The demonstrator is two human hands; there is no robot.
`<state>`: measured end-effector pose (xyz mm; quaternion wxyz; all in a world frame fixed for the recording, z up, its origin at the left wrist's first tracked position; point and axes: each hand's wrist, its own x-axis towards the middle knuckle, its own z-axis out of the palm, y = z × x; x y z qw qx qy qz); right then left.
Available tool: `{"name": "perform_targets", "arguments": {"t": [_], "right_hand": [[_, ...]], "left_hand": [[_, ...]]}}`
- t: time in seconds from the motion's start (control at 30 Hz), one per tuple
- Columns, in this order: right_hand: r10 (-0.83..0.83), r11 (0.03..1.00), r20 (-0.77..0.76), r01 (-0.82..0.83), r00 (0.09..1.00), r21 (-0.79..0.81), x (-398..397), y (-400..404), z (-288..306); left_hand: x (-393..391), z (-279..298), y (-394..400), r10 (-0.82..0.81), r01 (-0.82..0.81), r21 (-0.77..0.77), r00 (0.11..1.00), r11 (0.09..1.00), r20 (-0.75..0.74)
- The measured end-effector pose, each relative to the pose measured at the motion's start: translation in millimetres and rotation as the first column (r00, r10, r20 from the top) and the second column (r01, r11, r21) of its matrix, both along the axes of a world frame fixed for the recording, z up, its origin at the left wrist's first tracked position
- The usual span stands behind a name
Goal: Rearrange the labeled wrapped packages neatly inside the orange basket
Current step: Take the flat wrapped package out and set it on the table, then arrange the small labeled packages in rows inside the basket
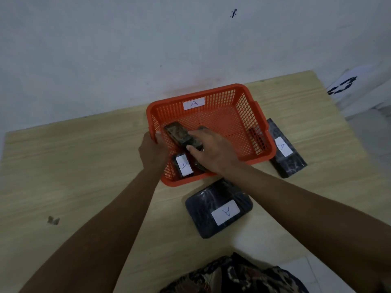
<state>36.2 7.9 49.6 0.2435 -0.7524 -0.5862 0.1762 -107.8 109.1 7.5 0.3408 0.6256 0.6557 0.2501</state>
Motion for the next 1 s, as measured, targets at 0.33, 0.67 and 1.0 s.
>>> {"name": "perform_targets", "arguments": {"t": [0.33, 0.67, 1.0], "right_hand": [[0.222, 0.95, -0.008, -0.219, 0.975, -0.223, 5.4, 75.3, -45.4], [-0.038, 0.999, -0.403, 0.023, 0.914, -0.042, 24.6, 73.5, -56.6], [-0.4, 0.913, -0.889, 0.183, 0.222, -0.365, 66.8, 78.4, -44.0]], "left_hand": [[-0.4, -9.6, -5.9, 0.061, -0.063, 0.061, 0.998, 0.996, 0.03], [1.6, -9.5, -7.0, 0.064, -0.065, 0.058, 0.998, 0.996, 0.013], [2.4, -3.6, -9.2, 0.054, -0.056, 0.046, 0.998, 0.997, 0.034]]}}
